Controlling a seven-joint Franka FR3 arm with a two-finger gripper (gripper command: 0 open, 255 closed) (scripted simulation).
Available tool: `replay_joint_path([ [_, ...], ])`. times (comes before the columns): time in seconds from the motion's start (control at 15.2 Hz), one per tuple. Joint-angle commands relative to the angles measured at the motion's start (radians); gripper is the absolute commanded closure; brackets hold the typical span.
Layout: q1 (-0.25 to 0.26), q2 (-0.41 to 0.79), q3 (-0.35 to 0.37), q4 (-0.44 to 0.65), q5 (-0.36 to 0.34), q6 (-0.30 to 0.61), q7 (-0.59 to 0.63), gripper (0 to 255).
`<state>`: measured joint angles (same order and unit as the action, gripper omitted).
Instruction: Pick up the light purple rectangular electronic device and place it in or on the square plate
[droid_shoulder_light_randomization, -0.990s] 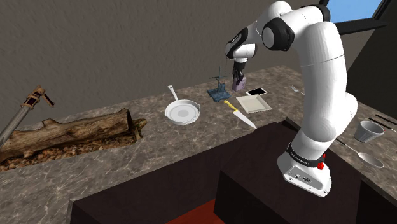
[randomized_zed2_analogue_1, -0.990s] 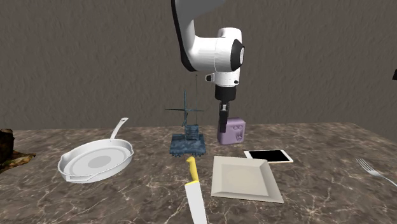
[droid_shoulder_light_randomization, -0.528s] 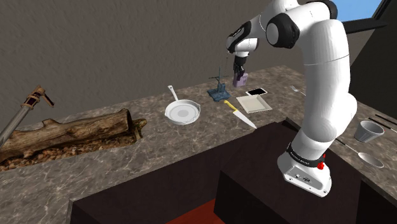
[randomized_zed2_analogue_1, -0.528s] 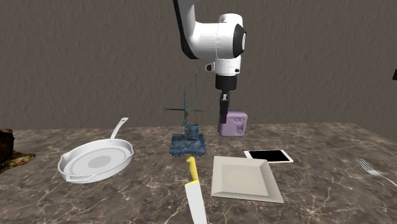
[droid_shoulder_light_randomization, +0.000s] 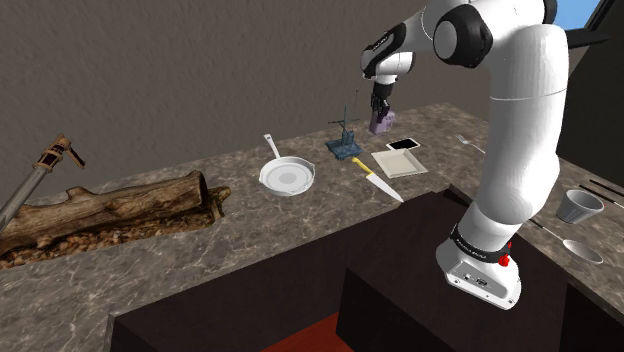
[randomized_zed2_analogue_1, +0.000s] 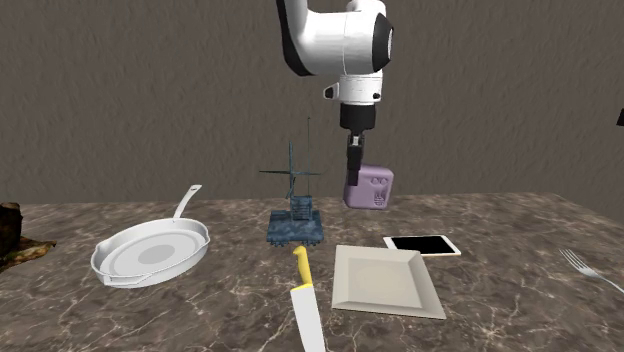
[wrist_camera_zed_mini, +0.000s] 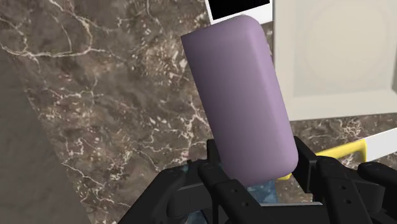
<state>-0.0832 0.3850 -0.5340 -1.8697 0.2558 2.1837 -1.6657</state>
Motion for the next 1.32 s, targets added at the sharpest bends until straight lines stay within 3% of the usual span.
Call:
replay_joint_path([
  [0.0, 0.025, -0.075, -0.018, -0.097, -0.033, 0.032, 0.01, 255],
  [0.4, 0.084, -0.337, -0.067, -0.383, -0.198, 0.102, 0.097, 255],
  [0.66, 0.072, -0.545, -0.067, -0.566, -0.354, 0.111, 0.195, 255],
  [1.25, 0.079, -0.439, -0.079, -0.61, -0.278, 0.246, 0.135, 255],
])
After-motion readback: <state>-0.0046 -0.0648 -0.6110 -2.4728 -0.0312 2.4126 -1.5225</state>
